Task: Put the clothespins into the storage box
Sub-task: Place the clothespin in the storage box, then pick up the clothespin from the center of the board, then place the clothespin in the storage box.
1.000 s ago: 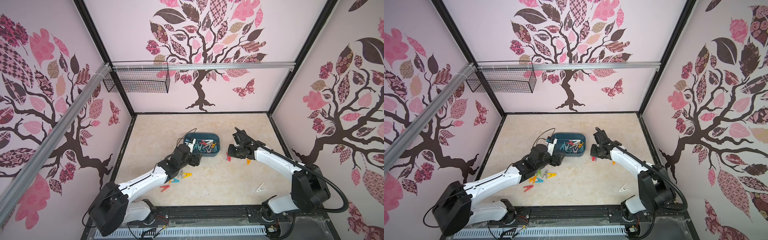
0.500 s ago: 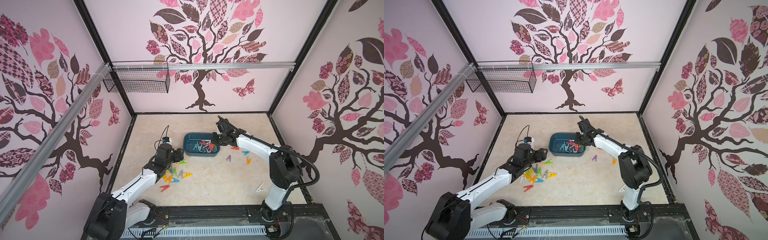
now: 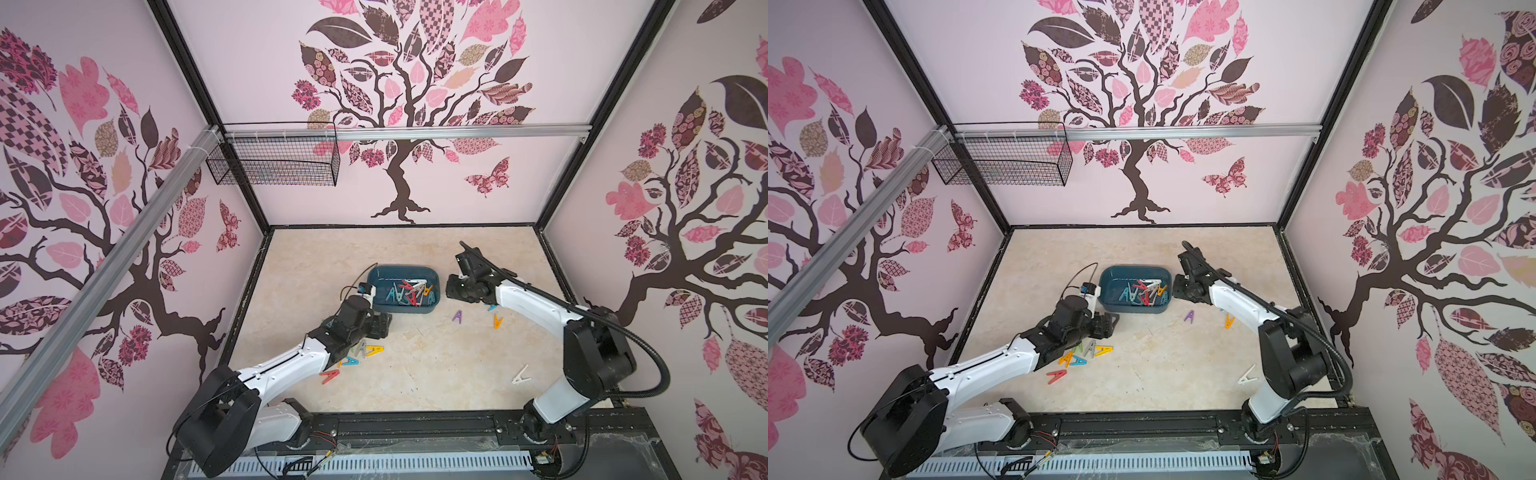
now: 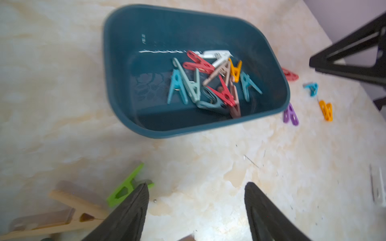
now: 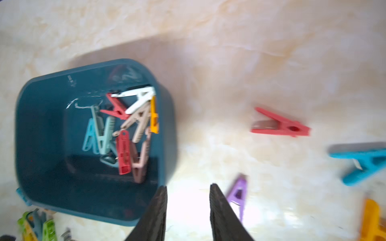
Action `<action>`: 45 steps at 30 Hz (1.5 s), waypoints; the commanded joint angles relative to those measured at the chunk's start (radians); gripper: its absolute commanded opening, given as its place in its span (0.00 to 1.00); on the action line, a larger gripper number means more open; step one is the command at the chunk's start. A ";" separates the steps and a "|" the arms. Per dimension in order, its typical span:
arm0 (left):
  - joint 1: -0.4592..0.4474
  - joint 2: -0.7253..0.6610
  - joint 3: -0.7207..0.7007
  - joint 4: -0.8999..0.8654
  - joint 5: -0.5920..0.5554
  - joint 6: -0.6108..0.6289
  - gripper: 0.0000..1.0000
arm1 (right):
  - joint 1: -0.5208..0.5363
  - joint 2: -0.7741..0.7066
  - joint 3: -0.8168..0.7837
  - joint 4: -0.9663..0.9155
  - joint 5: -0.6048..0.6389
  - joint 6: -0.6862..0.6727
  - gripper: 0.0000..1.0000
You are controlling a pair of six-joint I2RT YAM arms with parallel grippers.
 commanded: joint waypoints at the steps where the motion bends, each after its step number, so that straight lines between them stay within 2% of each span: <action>1: -0.088 0.059 0.077 0.002 -0.055 0.124 0.76 | -0.011 -0.072 -0.094 -0.010 0.051 -0.025 0.37; 6: -0.205 0.165 0.148 0.009 -0.058 0.163 0.76 | -0.010 -0.029 -0.166 0.014 0.005 -0.005 0.37; 13: -0.274 0.244 0.194 0.025 -0.023 0.151 0.76 | -0.005 0.065 -0.146 0.067 -0.027 -0.007 0.36; 19: -0.279 0.255 0.201 0.019 -0.015 0.146 0.75 | -0.005 0.117 -0.139 0.085 0.001 -0.002 0.29; 23: -0.279 0.252 0.205 0.014 -0.018 0.157 0.75 | -0.005 0.129 -0.145 0.084 0.014 -0.006 0.18; 26: -0.279 0.242 0.203 0.004 -0.034 0.159 0.75 | -0.005 0.099 -0.153 0.077 0.027 -0.013 0.12; 31: -0.275 0.206 0.189 0.004 -0.080 0.176 0.76 | -0.005 0.009 -0.136 0.020 0.040 -0.022 0.10; 35: -0.232 0.157 0.174 -0.003 -0.096 0.164 0.77 | 0.015 -0.084 -0.083 -0.053 0.041 -0.026 0.10; 39: -0.110 0.079 0.117 0.026 -0.076 0.066 0.77 | 0.092 -0.131 0.003 -0.103 0.084 -0.017 0.09; 43: -0.001 0.024 0.065 0.041 -0.070 0.004 0.77 | 0.141 -0.050 0.073 -0.058 0.033 0.001 0.09; 45: 0.018 0.014 0.053 0.035 -0.073 -0.004 0.77 | 0.142 0.023 0.122 -0.044 0.014 0.005 0.09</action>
